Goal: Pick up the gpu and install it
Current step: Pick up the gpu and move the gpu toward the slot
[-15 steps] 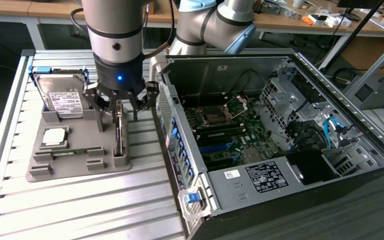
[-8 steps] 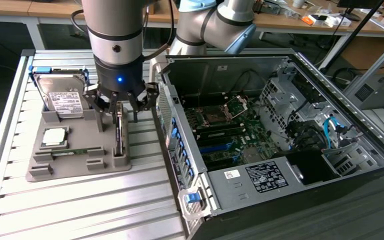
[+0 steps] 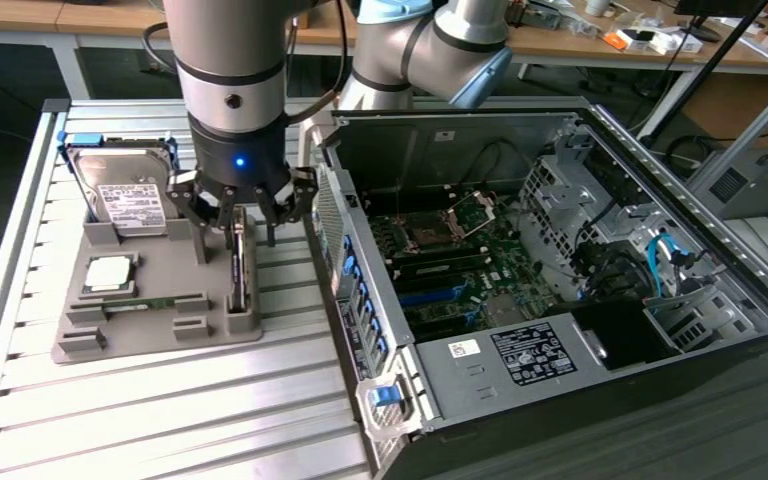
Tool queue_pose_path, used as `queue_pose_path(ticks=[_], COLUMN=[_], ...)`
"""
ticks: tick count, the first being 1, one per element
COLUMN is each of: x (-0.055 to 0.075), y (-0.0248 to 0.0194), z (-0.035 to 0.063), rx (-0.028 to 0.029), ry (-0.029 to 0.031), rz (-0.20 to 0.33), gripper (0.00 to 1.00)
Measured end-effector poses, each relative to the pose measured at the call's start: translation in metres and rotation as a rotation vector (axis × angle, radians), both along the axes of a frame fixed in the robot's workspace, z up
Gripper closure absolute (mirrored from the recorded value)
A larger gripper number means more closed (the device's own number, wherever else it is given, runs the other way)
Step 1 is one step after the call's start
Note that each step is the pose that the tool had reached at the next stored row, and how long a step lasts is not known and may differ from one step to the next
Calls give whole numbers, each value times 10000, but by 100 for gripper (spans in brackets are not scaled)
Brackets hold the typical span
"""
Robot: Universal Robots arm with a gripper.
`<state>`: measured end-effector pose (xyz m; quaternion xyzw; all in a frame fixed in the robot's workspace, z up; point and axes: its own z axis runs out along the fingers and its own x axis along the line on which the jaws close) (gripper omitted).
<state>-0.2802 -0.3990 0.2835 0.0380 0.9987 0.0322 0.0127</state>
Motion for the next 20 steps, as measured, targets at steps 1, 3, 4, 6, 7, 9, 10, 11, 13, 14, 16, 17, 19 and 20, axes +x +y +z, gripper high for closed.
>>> queue_pose_path(ticks=[1,3,4,6,7,9,10,11,13,14,16,17,19,20], x=[0,0,0,0,0,0,-1,-1,-1,-1,-1,-1,-1,-1], y=[0,0,0,0,0,0,0,0,0,0,0,0,0,0], z=[-4,-10,-13,-20,-23,-30,-32,-35,-39,-41,-45,-47,-51,-53], rx=[0,0,0,0,0,0,0,0,0,0,0,0,0,0], ry=[1,1,0,0,1,1,1,0,1,0,0,0,0,0], rz=[0,-1,0,-1,0,0,-1,-2,-2,-1,0,-1,-1,-1], gripper=[52,52,52,52,52,52,52,52,52,52,52,52,52,52])
